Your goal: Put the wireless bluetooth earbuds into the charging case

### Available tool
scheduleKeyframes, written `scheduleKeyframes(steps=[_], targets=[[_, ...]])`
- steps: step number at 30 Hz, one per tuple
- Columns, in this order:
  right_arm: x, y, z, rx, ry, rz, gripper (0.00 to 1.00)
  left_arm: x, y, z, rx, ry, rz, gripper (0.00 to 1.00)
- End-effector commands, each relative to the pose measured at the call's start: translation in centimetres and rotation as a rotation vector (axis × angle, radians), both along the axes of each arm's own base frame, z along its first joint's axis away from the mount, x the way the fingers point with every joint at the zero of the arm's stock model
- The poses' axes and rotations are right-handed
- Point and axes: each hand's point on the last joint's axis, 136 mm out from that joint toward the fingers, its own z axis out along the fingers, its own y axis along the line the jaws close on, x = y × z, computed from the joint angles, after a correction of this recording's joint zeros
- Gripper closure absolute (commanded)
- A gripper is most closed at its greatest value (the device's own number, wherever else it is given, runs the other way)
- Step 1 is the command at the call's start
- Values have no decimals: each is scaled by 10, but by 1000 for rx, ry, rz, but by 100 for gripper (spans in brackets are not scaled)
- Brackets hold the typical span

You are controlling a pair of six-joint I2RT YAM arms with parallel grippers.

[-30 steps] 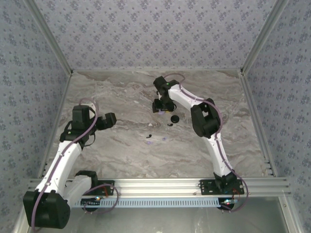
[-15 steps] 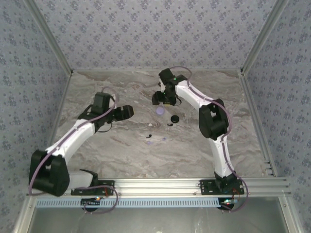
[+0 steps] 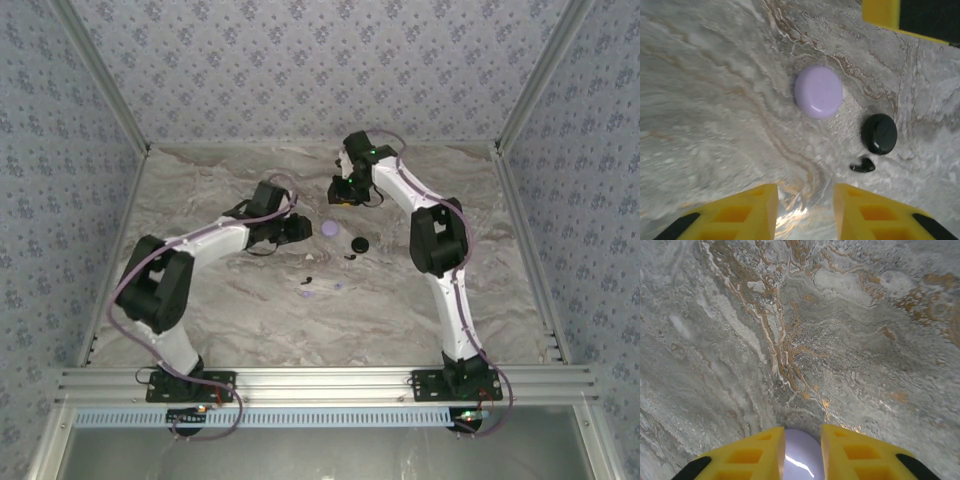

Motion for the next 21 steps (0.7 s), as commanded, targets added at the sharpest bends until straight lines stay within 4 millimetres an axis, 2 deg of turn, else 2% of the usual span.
scheduleKeyframes(steps=[1, 6, 10, 21], targets=[[-8, 3, -10, 16, 66, 24, 77, 13, -23, 7, -62, -3, -10, 75], [-10, 7, -21, 36, 95, 39, 78, 14, -39, -15, -69, 58, -33, 84], [-15, 5, -31, 19, 122, 43, 79, 13, -47, -26, -71, 86, -46, 87], [-25, -8, -38, -47, 144, 53, 79, 17, -49, -51, -33, 142, -33, 92]])
